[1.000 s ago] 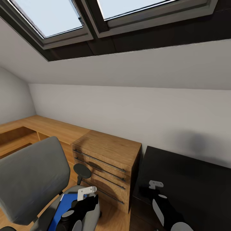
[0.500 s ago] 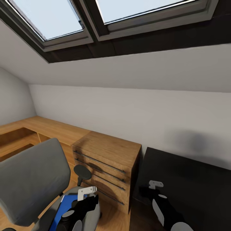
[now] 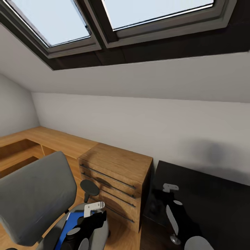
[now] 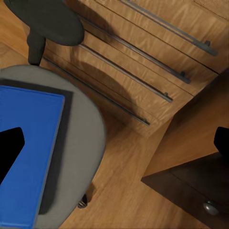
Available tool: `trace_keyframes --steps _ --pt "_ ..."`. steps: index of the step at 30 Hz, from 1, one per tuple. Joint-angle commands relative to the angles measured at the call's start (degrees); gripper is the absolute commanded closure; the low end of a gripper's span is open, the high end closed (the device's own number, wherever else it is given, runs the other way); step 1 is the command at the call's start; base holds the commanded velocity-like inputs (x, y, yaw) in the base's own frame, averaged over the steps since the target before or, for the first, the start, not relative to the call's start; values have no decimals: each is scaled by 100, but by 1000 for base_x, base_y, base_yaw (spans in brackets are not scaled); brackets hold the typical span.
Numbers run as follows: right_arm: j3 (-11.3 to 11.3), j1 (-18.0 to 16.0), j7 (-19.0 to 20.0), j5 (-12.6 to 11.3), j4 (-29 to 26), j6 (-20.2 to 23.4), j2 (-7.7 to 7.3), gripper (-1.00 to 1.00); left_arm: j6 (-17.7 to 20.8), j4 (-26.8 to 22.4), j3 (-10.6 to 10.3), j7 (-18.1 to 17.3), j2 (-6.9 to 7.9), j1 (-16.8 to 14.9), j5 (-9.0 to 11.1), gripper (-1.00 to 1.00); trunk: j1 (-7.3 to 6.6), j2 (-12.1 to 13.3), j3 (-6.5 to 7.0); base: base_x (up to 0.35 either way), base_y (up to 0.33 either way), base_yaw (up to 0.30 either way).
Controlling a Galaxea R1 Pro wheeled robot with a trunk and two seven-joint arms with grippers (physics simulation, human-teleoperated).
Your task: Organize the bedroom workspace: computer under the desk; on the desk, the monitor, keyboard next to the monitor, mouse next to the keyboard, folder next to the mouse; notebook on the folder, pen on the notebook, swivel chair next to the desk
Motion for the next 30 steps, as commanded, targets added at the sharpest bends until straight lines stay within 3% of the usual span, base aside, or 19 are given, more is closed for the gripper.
trace_keyframes --steps 1,8,13,14,15,21,22,26,30 --pt "-22 45 5 0 -413 145 34 -100 13 -7 -7 55 1 -5 60 -100 1 -6 -9 0 0 0" --pt "-24 795 -46 -2 -2257 1099 218 -100 -12 1 -4 55 14 -6 53 -100 1 -6 -9 0 0 0" --pt "-27 1429 -384 -23 -2719 1179 239 -100 -41 152 -4 73 54 49 45 -100 1 -6 -9 0 0 0" --pt "-35 1779 -621 -23 -2825 1149 230 -100 -177 504 -4 73 177 141 39 -100 1 -6 -9 0 0 0" --pt "-39 1894 -667 -19 -2841 1109 220 -100 -294 628 -4 63 231 161 42 -100 1 -6 -9 0 0 0" --pt "-49 2634 -745 -9 -2826 154 206 -100 -1549 1374 -11 7 368 354 41 -100 1 -6 -9 0 0 0" --pt "-48 2814 -747 -6 -2666 -248 212 -100 -1984 1748 -15 -1 408 391 33 -100 1 -6 -9 0 0 0" --pt "-36 2916 -739 5 -2161 -690 201 -100 -2384 2013 -20 -11 494 411 29 -100 1 -6 -9 0 0 0" --pt "-22 2939 -734 3 -1938 -1146 200 -100 -2486 2098 -21 -8 546 416 35 -100 1 -6 -9 0 0 0"
